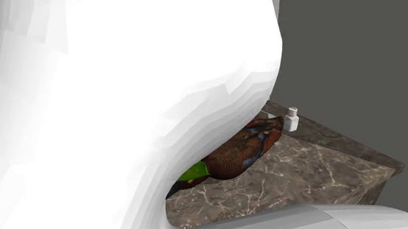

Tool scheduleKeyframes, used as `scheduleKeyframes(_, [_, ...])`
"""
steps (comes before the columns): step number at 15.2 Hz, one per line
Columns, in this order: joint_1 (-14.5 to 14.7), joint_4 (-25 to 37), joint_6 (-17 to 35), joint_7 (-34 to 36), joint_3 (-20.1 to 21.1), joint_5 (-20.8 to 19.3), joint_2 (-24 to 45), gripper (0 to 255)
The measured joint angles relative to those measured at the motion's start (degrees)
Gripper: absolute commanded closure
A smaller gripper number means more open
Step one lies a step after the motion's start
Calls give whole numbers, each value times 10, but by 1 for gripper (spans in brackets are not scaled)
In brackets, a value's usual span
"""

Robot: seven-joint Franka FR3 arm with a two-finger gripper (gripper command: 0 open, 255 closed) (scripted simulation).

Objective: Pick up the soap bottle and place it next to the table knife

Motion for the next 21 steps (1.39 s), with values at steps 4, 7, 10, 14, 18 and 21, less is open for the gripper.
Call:
scheduleKeyframes(4, [1, 17, -25, 5, -4, -5, -8, 255])
scheduleKeyframes(7, [1, 26, -43, 6, -6, -8, -17, 255])
scheduleKeyframes(10, [19, 14, -50, 24, -12, -20, -37, 255])
scheduleKeyframes(14, [68, -39, -47, 69, -25, -51, -88, 255])
scheduleKeyframes(18, [123, -93, -41, 128, -35, -92, -136, 255])
scheduleKeyframes(21, [158, -114, -49, 170, -39, -121, -164, 255])
